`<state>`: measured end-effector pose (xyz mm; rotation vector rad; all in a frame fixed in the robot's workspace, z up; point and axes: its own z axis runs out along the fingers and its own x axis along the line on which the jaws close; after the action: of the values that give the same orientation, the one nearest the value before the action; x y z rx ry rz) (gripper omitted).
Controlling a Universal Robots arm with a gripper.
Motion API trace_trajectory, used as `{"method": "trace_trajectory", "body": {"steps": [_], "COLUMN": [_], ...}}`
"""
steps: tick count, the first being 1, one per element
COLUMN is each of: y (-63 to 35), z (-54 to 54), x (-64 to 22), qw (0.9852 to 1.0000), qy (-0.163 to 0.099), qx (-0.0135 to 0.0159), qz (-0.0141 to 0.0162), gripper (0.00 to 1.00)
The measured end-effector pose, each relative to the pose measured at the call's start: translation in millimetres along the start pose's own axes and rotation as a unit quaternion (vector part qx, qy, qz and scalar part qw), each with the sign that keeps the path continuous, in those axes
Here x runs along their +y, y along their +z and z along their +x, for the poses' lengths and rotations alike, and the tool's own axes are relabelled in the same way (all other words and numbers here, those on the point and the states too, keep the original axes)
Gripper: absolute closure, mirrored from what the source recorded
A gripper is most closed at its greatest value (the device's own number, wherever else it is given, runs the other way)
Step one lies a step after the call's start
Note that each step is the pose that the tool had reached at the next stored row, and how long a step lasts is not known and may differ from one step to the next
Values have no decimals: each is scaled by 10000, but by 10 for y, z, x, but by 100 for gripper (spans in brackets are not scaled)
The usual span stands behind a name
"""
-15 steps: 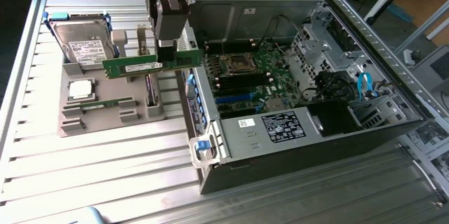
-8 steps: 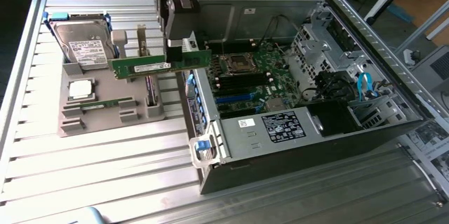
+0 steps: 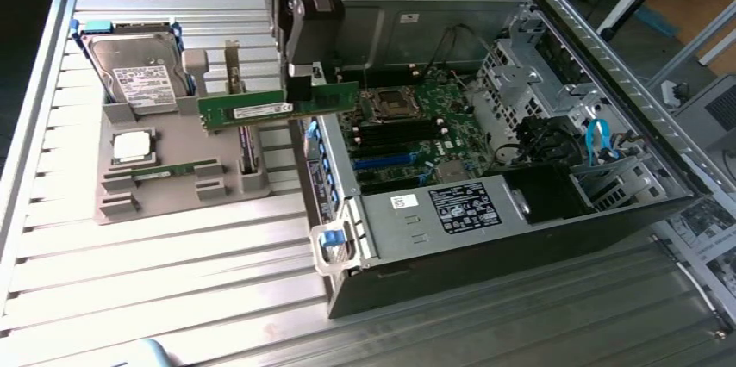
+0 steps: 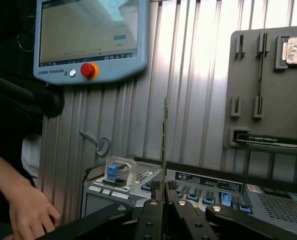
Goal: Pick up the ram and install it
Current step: 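Pick up the ram and move it above insertion slot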
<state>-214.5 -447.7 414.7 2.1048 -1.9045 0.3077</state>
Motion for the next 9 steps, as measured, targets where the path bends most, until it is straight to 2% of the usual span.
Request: {"method": "trace_trajectory", "body": {"steps": [2,9], "y": [-3,-7], "z": [2,8], "x": [-38,-130], "qw": [10000,9999], "qy": [1,4], "qx": [36,111], "qz": [-4,-12], "gripper": [87,87]}}
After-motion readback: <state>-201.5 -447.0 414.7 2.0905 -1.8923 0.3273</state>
